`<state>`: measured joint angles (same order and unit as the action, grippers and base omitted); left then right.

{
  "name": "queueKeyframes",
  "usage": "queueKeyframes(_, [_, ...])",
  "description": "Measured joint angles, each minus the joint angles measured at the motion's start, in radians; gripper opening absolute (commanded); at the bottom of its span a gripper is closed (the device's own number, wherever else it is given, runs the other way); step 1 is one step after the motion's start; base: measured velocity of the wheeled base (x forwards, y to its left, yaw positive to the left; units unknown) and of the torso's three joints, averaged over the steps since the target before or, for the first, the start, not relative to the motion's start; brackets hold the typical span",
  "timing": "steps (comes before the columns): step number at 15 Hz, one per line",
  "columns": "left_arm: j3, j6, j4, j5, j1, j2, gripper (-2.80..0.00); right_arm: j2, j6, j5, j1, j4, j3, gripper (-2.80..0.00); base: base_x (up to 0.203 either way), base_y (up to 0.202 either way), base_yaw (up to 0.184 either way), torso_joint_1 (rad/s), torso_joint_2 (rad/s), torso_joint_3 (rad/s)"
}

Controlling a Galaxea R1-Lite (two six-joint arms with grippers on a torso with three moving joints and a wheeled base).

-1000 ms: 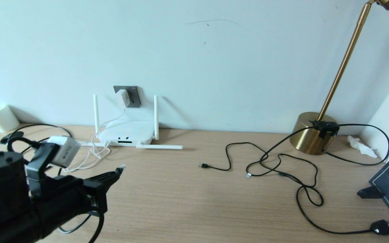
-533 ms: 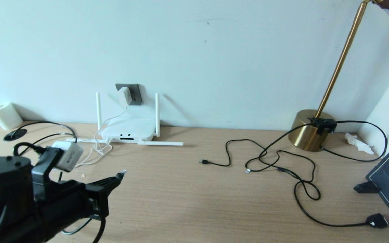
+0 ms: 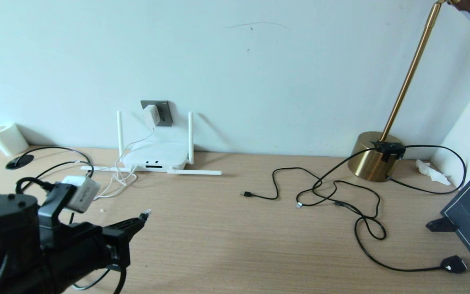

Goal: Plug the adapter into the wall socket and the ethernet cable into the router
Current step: Align cable and router interface

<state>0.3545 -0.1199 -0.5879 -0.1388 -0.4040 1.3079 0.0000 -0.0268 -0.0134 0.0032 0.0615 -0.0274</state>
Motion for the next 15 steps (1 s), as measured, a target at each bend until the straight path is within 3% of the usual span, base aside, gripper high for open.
queueKeyframes(3, [-0.006,-0.001,-0.001,-0.004,0.0,-0.013,-2.8,0.0,0.008,-0.005,0.0,0.001,0.0,0.0,0.0,0.0,0.0,-0.156,0.41,0.26])
queueKeyframes(7, [0.001,0.006,-0.028,-0.071,0.0,-0.027,-2.8,0.0,0.033,-0.005,0.0,0.002,0.0,0.0,0.0,0.0,0.0,-0.158,0.45,0.283])
queueKeyframes(12, [0.003,0.079,-0.086,-0.096,-0.001,-0.082,-2.8,0.0,0.026,-0.002,0.0,0.001,-0.002,0.0,0.0,0.0,0.0,-0.024,0.08,0.057])
queueKeyframes(15, [0.044,0.081,-0.086,-0.124,0.015,-0.049,-2.8,0.0,0.037,-0.003,0.0,0.001,-0.002,0.0,0.0,0.0,0.0,0.0,0.0,0.0])
